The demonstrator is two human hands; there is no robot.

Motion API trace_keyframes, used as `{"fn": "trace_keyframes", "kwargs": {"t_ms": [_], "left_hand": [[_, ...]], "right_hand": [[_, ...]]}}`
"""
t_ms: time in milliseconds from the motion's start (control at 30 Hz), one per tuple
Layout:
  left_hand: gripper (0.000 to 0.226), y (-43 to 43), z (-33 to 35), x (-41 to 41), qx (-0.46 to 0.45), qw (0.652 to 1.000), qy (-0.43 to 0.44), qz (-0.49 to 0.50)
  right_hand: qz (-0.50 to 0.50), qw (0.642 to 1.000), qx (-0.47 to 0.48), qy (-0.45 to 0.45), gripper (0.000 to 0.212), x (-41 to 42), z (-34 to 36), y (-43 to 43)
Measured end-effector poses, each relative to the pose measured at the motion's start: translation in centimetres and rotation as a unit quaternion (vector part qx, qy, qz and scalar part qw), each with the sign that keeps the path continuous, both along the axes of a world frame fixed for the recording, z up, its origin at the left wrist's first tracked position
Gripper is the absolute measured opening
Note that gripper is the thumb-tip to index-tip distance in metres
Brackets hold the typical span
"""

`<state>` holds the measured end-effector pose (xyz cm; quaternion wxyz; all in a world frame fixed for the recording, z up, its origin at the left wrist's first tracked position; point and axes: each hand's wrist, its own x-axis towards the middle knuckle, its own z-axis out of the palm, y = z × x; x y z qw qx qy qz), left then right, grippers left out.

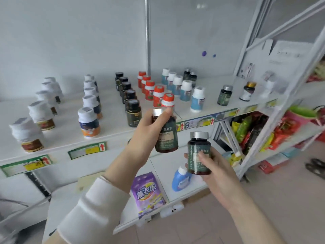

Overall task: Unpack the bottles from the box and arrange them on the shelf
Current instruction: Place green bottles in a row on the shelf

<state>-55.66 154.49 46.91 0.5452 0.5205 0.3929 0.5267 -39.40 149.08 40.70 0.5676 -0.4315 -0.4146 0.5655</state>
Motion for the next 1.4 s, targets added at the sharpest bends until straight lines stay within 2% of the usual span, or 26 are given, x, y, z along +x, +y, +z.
{"fn": "trace_keyframes", "kwargs": {"t_ms": [100, 233, 333, 367, 467, 667, 800, 1000, 1100, 1200, 1400], "left_hand": [[0.023, 3.9, 1.1, 4.3, 0.005, 1.0, 0.01, -0.023], [0.017, 9.7, 2.4, 9.1, 0.018, 0.999, 0.0, -0.043], [0.025, 14.6, 3.8, 12.6, 0.033, 0.998, 0.015, -0.054], [0.029, 16.2, 4.4, 13.6, 0.037, 0.998, 0.029, -0.051], [0.04, 20.9, 5.7, 16.4, 0.046, 0.996, 0.063, -0.041], [0.032, 29.3, 6.7, 21.1, 0.078, 0.989, 0.127, -0.002], [0.031, 34.7, 6.5, 23.7, 0.07, 0.985, 0.157, 0.031], [0.046, 40.7, 4.0, 25.8, 0.002, 0.974, 0.214, 0.079], [0.035, 42.5, 3.2, 26.0, -0.007, 0.963, 0.252, 0.093], [0.026, 43.4, 2.8, 26.2, -0.01, 0.941, 0.326, 0.087], [0.036, 44.8, 1.6, 26.3, -0.036, 0.912, 0.407, 0.036]], "right_hand": [[-0.013, 1.0, 0.018, 0.008, 0.093, 4.6, 1.1, 3.7], [-0.023, 0.999, 0.027, -0.002, 0.059, 9.9, 3.7, 9.4], [-0.03, 0.998, 0.048, -0.012, 0.084, 13.7, 5.5, 14.4], [-0.034, 0.998, 0.05, -0.014, 0.086, 14.8, 6.2, 15.8], [-0.054, 0.997, 0.056, -0.017, 0.06, 18.0, 7.7, 20.2], [-0.065, 0.991, 0.092, -0.077, 0.068, 22.7, 9.3, 29.1], [-0.015, 0.985, 0.112, -0.129, 0.068, 25.2, 9.7, 35.5], [0.086, 0.976, 0.093, -0.178, 0.056, 26.8, 6.4, 41.7], [0.14, 0.969, 0.072, -0.19, 0.056, 26.9, 4.8, 43.4], [0.177, 0.964, 0.049, -0.194, 0.054, 27.0, 3.5, 44.7], [0.224, 0.949, 0.055, -0.215, 0.047, 26.7, 1.9, 45.9]]}}
